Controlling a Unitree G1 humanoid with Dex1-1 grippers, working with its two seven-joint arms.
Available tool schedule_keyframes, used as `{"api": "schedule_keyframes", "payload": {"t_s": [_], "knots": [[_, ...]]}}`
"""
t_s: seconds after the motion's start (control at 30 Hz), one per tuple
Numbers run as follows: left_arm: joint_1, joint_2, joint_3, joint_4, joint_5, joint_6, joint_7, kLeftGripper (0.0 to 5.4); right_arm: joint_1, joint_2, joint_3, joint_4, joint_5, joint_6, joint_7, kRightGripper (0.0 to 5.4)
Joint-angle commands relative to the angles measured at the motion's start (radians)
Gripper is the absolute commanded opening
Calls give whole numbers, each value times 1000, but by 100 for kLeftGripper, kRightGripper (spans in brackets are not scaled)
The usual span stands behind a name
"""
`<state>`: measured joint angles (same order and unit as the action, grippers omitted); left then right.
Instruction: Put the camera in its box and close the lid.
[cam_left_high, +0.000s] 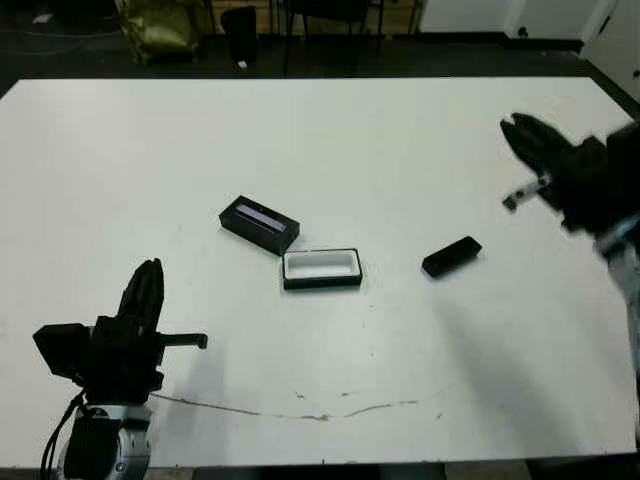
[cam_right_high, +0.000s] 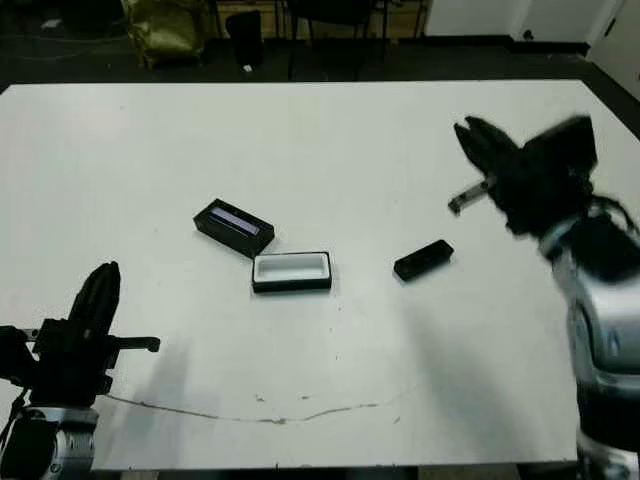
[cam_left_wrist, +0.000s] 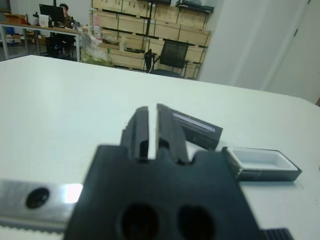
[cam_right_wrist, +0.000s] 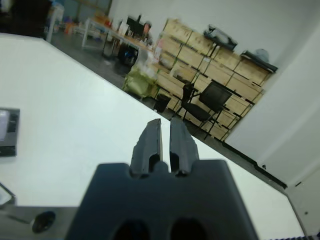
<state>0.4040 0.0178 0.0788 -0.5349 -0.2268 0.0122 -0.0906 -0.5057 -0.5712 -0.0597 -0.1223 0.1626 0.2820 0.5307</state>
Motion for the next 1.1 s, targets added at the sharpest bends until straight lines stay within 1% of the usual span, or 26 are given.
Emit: {"api": "schedule_keyframes", "payload": {"t_s": [0.03,0.13,0.17,0.27,0.33,0.4,0.43,0.5,0.6,0.63,0.73,0.9,0.97,1.1], "knots": [[10,23,12,3,-3,22,-12,2,-119,-21,67,141,-57,-25,56,0],[7,28,14,-10,-7,41,-12,2,-207,-52,148,263,-171,-114,90,0],[6,31,14,-19,-6,53,-10,2,-244,-58,176,312,-200,-129,114,0],[0,36,18,-32,-5,74,-8,2,-333,-48,234,452,-254,-162,173,0],[-7,38,20,-34,-4,78,-10,2,-379,-31,254,563,-264,-210,212,0],[-14,44,21,-32,-4,76,-18,2,-420,-21,282,672,-293,-276,238,0],[-17,47,22,-30,-5,74,-22,2,-436,-17,297,716,-310,-294,247,0],[-21,51,22,-27,2,66,-26,2,-462,-10,336,786,-359,-317,261,0],[-25,54,21,-26,6,65,-28,2,-479,-12,393,851,-435,-382,274,0],[-25,54,20,-27,6,68,-27,2,-482,-11,402,865,-446,-391,286,0],[-24,55,19,-32,5,77,-23,2,-492,-8,423,892,-467,-380,346,0],[-27,59,23,-33,0,91,-25,2,-526,-4,455,933,-503,-322,450,0],[-29,58,22,-29,0,86,-26,2,-536,1,456,969,-502,-331,478,0],[-26,55,21,-26,-8,85,-28,2,-538,2,487,999,-541,-374,487,0]]}}
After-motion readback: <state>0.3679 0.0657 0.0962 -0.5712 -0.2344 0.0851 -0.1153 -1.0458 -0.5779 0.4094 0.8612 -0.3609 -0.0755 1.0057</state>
